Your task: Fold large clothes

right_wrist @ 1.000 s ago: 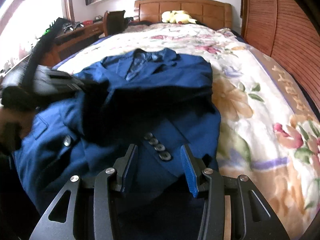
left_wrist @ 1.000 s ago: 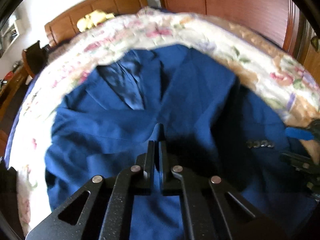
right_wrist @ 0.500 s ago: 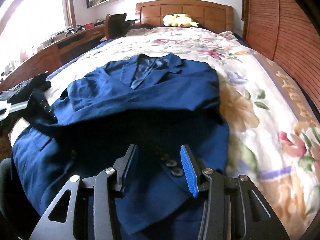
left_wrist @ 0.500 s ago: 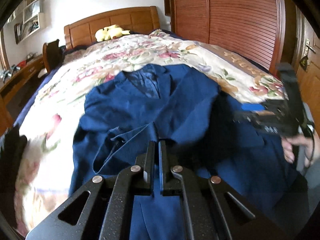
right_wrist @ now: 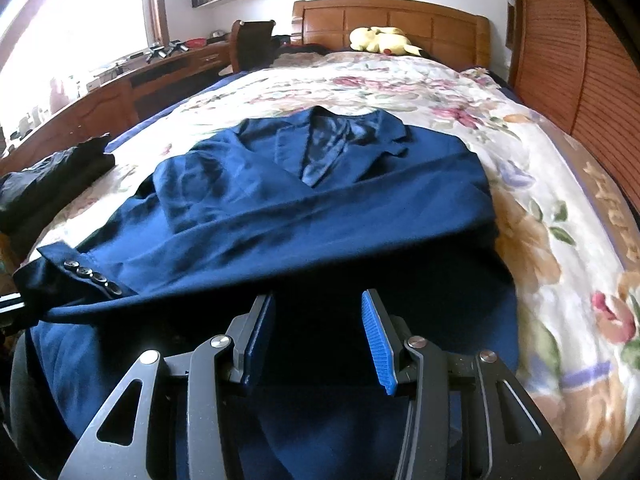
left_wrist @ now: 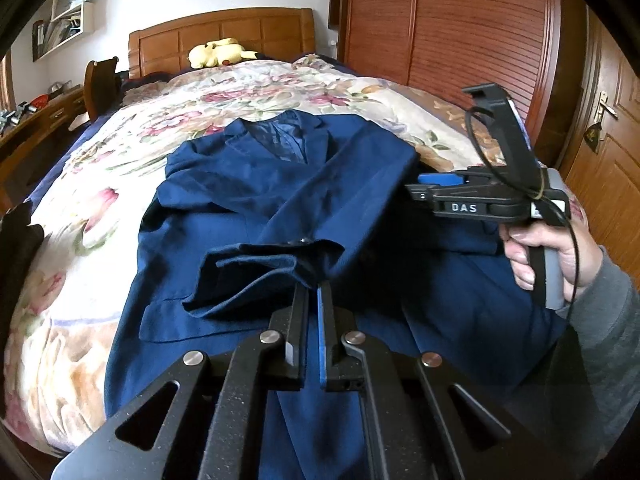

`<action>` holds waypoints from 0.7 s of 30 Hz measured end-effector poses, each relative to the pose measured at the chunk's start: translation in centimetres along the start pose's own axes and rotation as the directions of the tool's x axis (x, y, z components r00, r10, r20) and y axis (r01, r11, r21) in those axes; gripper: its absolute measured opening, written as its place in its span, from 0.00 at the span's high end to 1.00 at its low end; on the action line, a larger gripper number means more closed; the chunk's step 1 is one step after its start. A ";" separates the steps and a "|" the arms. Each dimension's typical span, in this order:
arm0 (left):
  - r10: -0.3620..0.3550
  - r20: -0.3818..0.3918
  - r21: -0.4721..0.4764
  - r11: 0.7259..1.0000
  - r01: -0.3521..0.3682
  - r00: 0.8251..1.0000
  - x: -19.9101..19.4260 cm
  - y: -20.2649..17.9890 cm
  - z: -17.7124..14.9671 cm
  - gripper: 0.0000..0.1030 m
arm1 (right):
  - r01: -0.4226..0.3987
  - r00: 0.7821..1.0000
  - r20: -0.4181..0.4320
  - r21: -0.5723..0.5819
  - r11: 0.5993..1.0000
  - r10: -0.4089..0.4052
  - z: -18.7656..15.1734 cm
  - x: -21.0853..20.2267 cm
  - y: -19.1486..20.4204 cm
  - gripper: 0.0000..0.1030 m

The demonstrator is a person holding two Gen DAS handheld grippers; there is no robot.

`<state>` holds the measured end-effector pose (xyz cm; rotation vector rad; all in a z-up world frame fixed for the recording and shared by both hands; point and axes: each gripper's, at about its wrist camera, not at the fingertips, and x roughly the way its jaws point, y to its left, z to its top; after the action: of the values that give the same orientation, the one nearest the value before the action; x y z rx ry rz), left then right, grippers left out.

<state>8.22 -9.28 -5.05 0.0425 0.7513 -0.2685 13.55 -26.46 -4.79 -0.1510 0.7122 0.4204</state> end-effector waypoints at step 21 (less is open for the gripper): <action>0.103 0.056 -0.054 0.993 -0.100 0.993 -4.4 4.9 -0.4 0.63 | -0.108 0.994 0.021 -0.071 0.992 0.109 -0.8 -0.8 3.7 0.55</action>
<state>6.14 -3.48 -2.70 0.0243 0.6951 -0.1527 10.92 -23.59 -4.82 -0.1734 0.6833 0.5508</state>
